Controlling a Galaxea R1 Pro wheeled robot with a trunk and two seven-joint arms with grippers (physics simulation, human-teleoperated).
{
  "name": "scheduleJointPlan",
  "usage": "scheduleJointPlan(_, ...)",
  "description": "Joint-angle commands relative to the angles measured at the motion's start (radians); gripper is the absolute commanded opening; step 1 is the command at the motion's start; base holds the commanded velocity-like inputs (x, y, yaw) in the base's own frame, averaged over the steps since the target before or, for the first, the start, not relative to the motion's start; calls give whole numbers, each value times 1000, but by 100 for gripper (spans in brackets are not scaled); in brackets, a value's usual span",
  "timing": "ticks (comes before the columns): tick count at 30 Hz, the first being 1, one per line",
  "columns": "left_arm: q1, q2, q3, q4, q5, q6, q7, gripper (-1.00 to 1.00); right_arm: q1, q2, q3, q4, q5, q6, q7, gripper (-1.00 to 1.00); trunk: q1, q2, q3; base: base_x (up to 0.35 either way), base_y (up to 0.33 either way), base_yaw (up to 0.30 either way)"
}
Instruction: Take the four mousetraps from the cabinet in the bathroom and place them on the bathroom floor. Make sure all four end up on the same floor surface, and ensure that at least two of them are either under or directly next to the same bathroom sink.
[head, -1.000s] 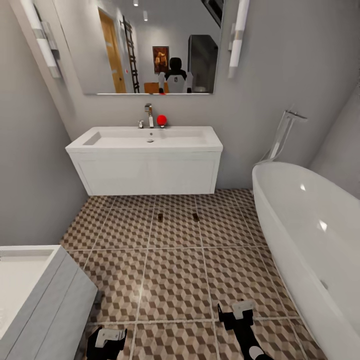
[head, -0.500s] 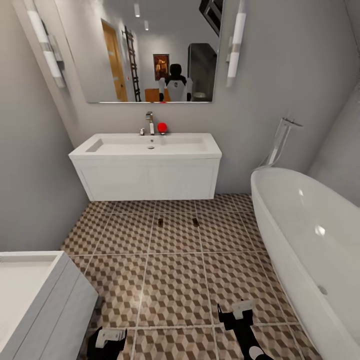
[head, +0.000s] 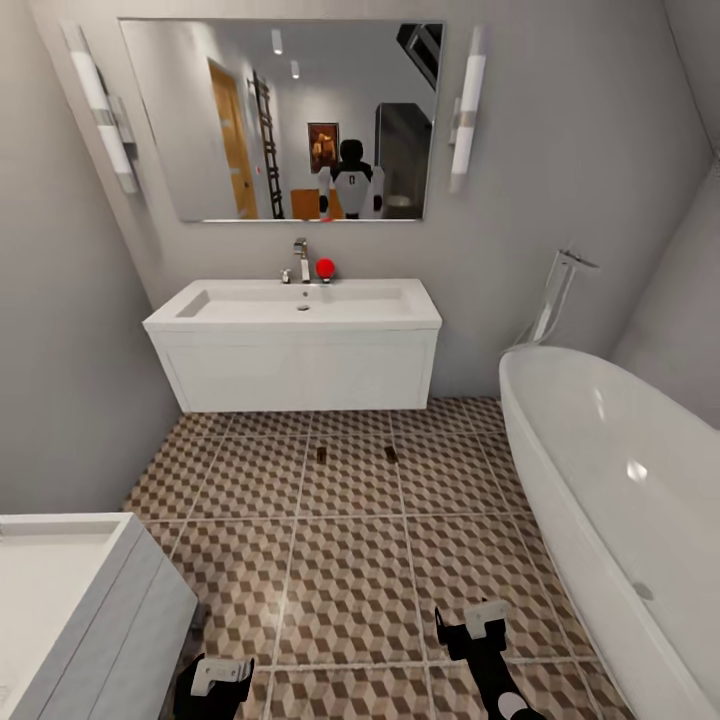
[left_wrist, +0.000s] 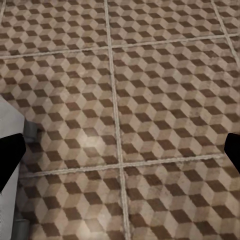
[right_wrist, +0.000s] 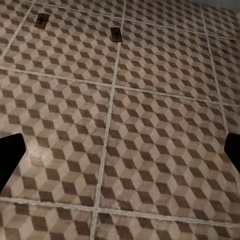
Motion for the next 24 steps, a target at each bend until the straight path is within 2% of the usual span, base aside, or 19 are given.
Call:
scheduleJointPlan(1,-1,1,8,4,-6,-5,-2,100,-1,0,9,1,-8,-3,-5,100,-4,7,4,0,0,0)
scheduleJointPlan(24,-1,1,9,4,-6,-5,-1,100,-1,0,9,1,-5,-3,-5,100,-92,168,114,0,0,0)
